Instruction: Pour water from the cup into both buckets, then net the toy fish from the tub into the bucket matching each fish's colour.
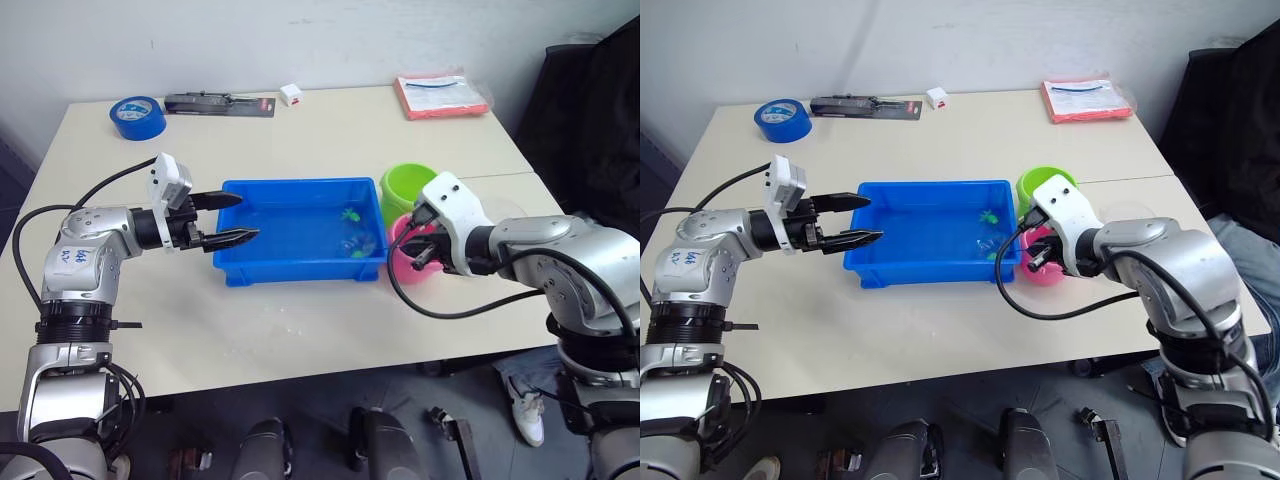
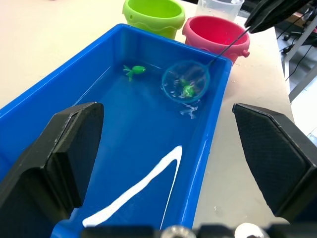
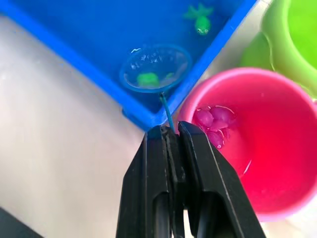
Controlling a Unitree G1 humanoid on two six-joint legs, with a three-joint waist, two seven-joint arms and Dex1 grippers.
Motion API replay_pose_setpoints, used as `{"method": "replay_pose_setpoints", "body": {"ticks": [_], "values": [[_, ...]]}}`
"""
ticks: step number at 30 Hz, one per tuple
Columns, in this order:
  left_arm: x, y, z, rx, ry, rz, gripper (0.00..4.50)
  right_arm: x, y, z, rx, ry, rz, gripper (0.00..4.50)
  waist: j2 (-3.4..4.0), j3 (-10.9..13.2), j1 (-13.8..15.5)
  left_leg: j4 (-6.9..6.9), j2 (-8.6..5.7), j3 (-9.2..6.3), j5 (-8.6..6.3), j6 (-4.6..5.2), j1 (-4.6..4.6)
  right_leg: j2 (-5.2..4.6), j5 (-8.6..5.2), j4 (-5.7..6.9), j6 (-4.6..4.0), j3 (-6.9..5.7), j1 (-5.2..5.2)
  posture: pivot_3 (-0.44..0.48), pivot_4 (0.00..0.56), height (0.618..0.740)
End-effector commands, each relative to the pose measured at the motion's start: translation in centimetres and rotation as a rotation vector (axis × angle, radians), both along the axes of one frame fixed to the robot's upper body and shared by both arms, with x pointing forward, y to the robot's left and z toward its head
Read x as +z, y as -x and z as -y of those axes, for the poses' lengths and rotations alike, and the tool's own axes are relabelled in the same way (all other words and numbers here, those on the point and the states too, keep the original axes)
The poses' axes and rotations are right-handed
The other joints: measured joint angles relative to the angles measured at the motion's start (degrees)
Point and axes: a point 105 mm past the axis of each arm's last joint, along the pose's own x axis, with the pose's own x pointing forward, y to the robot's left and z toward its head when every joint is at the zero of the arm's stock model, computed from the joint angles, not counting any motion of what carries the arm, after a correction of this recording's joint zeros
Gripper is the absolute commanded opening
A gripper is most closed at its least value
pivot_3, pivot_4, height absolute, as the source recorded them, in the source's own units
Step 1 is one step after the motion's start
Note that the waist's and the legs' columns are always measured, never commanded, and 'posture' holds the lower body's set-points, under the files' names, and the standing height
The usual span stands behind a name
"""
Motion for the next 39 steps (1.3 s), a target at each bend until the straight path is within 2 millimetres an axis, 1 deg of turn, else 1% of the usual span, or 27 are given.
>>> {"method": "replay_pose_setpoints", "body": {"ticks": [1, 4, 6, 8, 10, 13, 14, 17, 20, 27, 29, 36, 39], "values": [[1.4, 0.3, -0.1, -0.006, 0.008, 0.054, 4.48, 1.5, 0.0, 0.2, 0.088, 0.106, 0.152, 0.78, 0.0, 0.0, 0.1, 0.0, 0.0, 0.02, -0.01, 0.01, 0.0, 0.0, 0.0, -0.02, 0.0, 0.0, 0.0, 0.0, 0.15, 0.737], [1.4, 0.3, 0.0, -0.008, 0.011, 0.055, 4.48, 1.8, -0.5, 0.3, 0.12, 0.147, 0.216, 0.78, 0.0, 0.0, 0.1, 0.0, 0.0, 0.02, -0.02, 0.04, -0.01, -0.02, 0.0, -0.04, 0.01, 0.01, 0.0, 0.0, 0.15, 0.737], [1.4, 0.3, 0.1, -0.009, 0.012, 0.055, 4.48, 2.1, -0.5, -0.2, 0.156, 0.142, 0.245, 0.78, 0.0, 0.0, 0.1, 0.01, 0.01, 0.04, -0.02, 0.04, -0.01, -0.01, 0.0, -0.04, 0.01, 0.0, 0.0, 0.0, 0.15, 0.737], [1.3, 0.3, 0.0, -0.008, 0.011, 0.055, 4.48, 2.6, -0.3, -1.1, 0.211, 0.121, 0.272, 0.78, 0.0, 0.0, 0.1, 0.01, 0.02, 0.04, -0.02, 0.04, -0.01, -0.01, 0.01, -0.04, 0.01, -0.01, 0.0, 0.0, 0.15, 0.737], [1.4, 0.3, 0.0, -0.007, 0.013, 0.054, 4.48, 3.1, -0.4, -1.4, 0.245, 0.141, 0.318, 0.78, 0.0, 0.0, 0.1, 0.01, 0.04, 0.04, -0.02, 0.04, -0.01, 0.0, 0.01, -0.04, 0.01, -0.02, 0.0, 0.0, 0.15, 0.737], [1.3, 0.4, -0.1, -0.004, 0.011, 0.052, 4.48, 3.6, -1.1, -0.9, 0.274, 0.262, 0.431, 0.78, 0.0, 0.0, 0.1, 0.01, 0.05, 0.05, -0.02, 0.04, -0.01, 0.01, 0.01, -0.05, 0.01, -0.02, 0.0, 0.0, 0.15, 0.737], [1.3, 0.4, -0.1, -0.003, 0.012, 0.053, 4.48, 3.7, -1.5, -0.6, 0.294, 0.342, 0.492, 0.78, 0.0, 0.0, 0.1, 0.01, 0.05, 0.06, -0.02, 0.04, -0.01, 0.01, 0.01, -0.05, 0.01, -0.01, 0.0, 0.0, 0.15, 0.737], [1.3, 0.4, 0.0, -0.002, 0.012, 0.053, 4.48, 3.4, -2.1, 0.2, 0.339, 0.474, 0.566, 0.78, 0.0, 0.0, 0.2, 0.02, 0.04, 0.08, -0.02, 0.04, -0.02, -0.01, 0.01, -0.08, 0.01, -0.01, 0.0, 0.0, 0.15, 0.737], [1.3, 0.4, -0.1, 0.0, 0.013, 0.053, 4.48, 3.2, -2.2, 0.3, 0.414, 0.568, 0.624, 0.78, 0.0, 0.0, 0.2, 0.02, 0.06, 0.09, -0.02, 0.04, -0.02, 0.0, 0.01, -0.09, 0.01, -0.02, 0.0, 0.0, 0.15, 0.737], [1.3, 0.5, -0.1, 0.002, 0.015, 0.051, 4.48, 2.6, -1.6, 0.3, 0.555, 0.687, 0.697, 0.78, 0.0, 0.0, 0.2, 0.03, 0.11, 0.11, -0.02, 0.03, -0.02, 0.02, 0.01, -0.09, 0.01, -0.04, 0.0, 0.0, 0.15, 0.737], [1.3, 0.5, 0.0, 0.001, 0.015, 0.051, 4.48, 2.3, -1.4, 0.3, 0.594, 0.724, 0.713, 0.78, 0.0, 0.0, 0.2, 0.03, 0.34, 0.11, -0.02, 0.03, -0.02, 0.03, 0.01, -0.1, 0.01, -0.05, 0.0, 0.0, 0.15, 0.737], [1.3, 0.5, 0.0, 0.0, 0.018, 0.051, 4.48, 0.9, -1.9, -0.1, 0.67, 0.849, 0.783, 0.78, 0.0, 0.0, 0.1, 0.06, 0.39, 0.15, -0.02, 0.03, -0.02, 0.04, 0.01, -0.1, 0.02, -0.04, 0.01, 0.0, 0.15, 0.737], [1.3, 0.6, -0.1, 0.003, 0.018, 0.05, 4.48, 0.5, -2.1, -0.3, 0.697, 0.877, 0.797, 0.78, 0.0, 0.0, 0.1, 0.06, 0.4, 0.16, -0.02, 0.03, -0.02, 0.04, 0.01, -0.1, 0.02, -0.04, 0.01, 0.0, 0.15, 0.737]]}}
